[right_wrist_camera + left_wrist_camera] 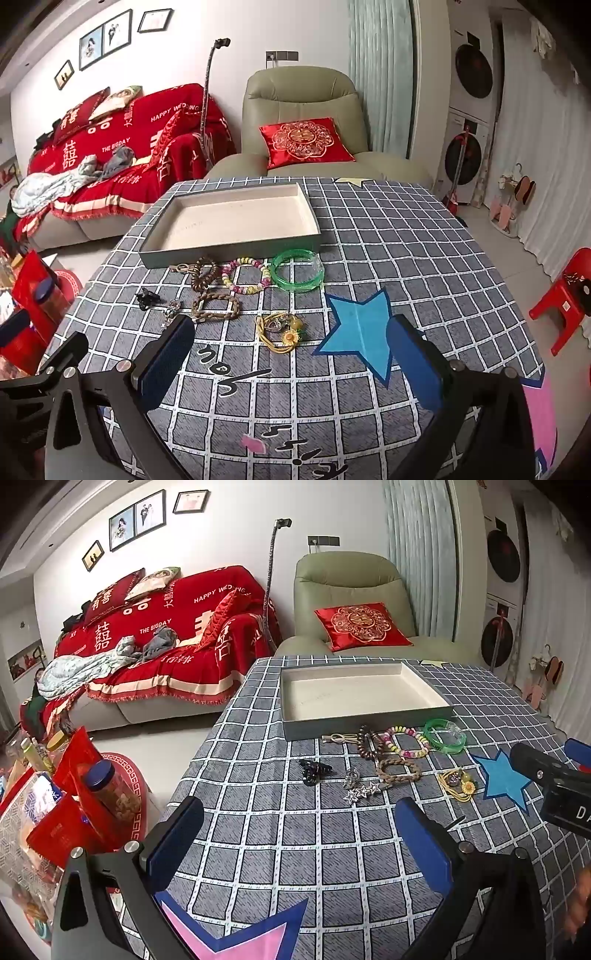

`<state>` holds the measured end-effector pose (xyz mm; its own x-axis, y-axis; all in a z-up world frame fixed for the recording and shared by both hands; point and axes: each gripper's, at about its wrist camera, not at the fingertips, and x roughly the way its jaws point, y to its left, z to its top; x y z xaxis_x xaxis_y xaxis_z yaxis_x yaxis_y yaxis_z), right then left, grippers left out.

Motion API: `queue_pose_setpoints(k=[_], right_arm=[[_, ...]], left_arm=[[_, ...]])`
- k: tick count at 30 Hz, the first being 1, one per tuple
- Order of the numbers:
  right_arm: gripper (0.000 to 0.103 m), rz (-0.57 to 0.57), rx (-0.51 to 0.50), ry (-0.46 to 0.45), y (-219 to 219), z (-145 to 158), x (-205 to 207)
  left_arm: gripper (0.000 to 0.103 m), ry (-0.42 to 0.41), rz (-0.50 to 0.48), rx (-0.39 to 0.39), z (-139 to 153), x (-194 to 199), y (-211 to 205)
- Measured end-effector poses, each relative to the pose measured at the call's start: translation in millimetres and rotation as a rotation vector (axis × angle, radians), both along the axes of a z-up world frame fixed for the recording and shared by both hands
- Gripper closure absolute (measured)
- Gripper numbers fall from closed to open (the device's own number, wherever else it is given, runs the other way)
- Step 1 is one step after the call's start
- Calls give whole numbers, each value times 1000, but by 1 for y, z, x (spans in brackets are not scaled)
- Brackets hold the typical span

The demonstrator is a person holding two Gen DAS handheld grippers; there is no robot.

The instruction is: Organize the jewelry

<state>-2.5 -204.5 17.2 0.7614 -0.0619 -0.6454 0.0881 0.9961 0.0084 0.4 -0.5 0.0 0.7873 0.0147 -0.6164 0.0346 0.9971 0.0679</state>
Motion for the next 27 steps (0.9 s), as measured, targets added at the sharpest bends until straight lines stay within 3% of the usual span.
queue_pose_setpoints(k=[27], right_arm=[[0,14,-23,-18,7,6,0]], left_arm=[[0,-21,-4,-29,4,-2,3]])
